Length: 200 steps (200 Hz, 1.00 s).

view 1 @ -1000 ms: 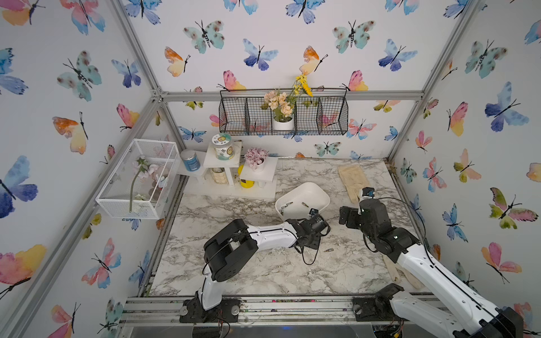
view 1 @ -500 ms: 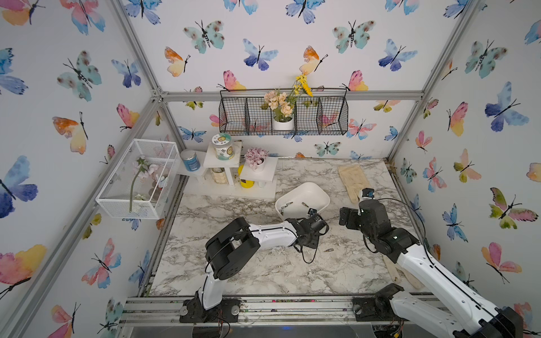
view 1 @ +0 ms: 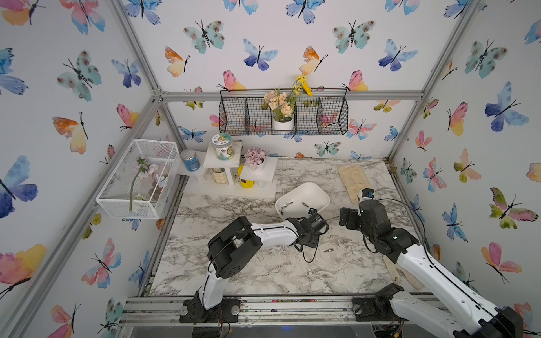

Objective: Put the bit on the desktop into the storage box
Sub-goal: Pick up the screwdriver bit from the center of the board, then place the screwdriver bit in the storage box.

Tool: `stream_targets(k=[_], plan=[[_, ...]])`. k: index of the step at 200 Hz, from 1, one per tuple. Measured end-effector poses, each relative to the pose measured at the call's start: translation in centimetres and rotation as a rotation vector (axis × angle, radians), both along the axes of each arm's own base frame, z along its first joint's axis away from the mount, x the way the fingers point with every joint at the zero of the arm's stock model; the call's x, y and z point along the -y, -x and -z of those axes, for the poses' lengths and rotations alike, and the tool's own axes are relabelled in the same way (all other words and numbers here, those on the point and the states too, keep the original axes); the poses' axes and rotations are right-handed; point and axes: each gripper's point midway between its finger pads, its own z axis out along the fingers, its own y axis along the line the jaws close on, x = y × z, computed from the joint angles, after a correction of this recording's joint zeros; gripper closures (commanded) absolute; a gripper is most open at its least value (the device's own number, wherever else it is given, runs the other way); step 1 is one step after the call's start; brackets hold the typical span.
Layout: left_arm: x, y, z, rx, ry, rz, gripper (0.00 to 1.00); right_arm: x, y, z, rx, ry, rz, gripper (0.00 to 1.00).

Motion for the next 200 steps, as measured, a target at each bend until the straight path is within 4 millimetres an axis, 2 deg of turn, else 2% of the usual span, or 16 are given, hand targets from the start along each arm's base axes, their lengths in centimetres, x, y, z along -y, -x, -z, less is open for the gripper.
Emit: stream_targets(k=[29, 76, 121, 200], plan=[[-0.03, 0.02, 0.03, -0.001, -0.001, 0.0, 0.73, 0.02, 0.04, 0.13, -0.003, 0.001, 0.0, 0.04], [-0.11, 0.06, 0.08, -0.003, -0.004, -0.001, 0.78, 0.04, 0.08, 0.27, -0.006, 0.002, 0.0, 0.05], [-0.2, 0.11, 0.13, -0.005, -0.009, -0.001, 0.9, 0.04, 0.08, 0.28, -0.006, -0.003, 0.004, 0.05], [-0.67, 0.2, -0.17, -0.004, -0.024, -0.006, 0.96, 0.09, 0.26, 0.91, -0.02, 0.002, 0.003, 0.05]])
